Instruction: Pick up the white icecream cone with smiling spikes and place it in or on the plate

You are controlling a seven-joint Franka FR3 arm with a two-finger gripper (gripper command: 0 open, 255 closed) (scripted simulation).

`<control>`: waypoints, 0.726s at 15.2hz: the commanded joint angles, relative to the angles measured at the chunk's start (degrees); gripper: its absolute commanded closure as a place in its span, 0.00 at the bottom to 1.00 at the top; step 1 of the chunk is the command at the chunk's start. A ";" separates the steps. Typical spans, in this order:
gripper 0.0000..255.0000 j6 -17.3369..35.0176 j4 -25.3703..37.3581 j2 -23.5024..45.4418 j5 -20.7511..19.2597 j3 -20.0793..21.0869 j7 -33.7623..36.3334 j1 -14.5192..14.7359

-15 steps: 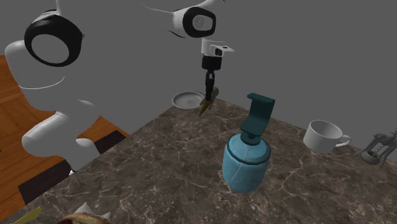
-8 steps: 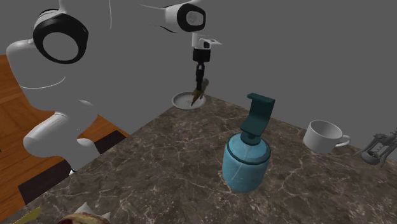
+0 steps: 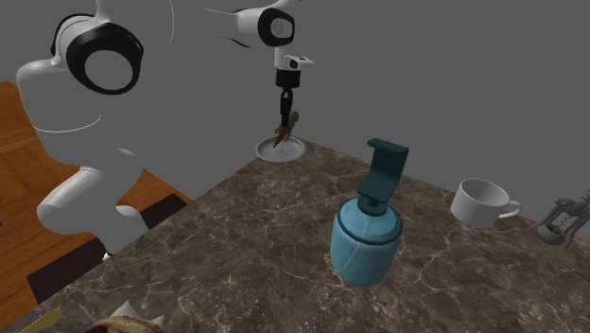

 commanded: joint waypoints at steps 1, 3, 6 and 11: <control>1.00 1.36 -1.31 0.12 -0.09 0.01 0.41 0.04; 1.00 2.87 -2.79 0.18 -0.16 -0.05 0.62 -0.05; 1.00 5.08 -4.90 0.40 -0.39 -0.14 0.99 -0.13; 1.00 8.65 -8.08 1.13 -1.05 -0.32 1.80 -0.13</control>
